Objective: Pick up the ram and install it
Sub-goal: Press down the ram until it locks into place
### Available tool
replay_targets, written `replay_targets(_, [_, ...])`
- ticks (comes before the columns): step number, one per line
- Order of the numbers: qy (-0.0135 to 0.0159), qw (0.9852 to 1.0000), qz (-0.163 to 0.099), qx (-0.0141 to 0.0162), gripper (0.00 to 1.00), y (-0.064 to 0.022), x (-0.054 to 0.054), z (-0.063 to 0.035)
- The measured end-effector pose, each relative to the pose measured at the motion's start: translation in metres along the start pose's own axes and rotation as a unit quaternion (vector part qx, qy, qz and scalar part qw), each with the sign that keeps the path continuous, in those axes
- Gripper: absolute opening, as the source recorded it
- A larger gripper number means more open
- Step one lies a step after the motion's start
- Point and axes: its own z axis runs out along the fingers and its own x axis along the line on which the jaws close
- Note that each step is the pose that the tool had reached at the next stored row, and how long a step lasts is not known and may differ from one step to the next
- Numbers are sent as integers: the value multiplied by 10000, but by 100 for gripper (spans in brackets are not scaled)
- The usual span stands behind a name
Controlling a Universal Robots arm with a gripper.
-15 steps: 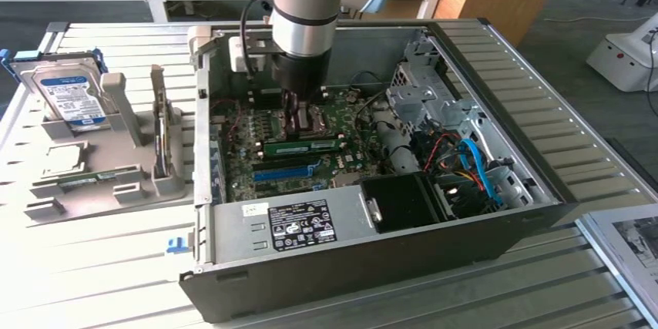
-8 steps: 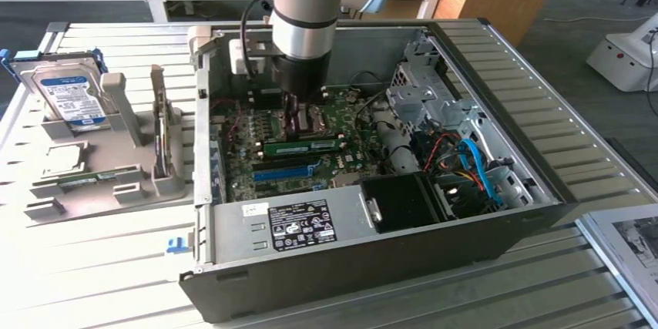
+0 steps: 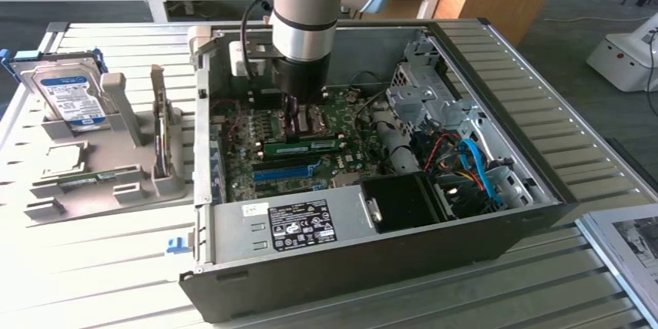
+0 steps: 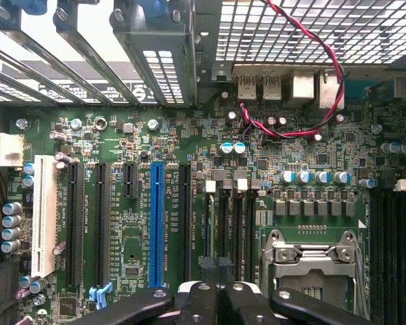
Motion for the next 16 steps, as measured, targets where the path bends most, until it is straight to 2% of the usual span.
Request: replay_targets(16, [-1,10000,0,0,11,-1,0,29])
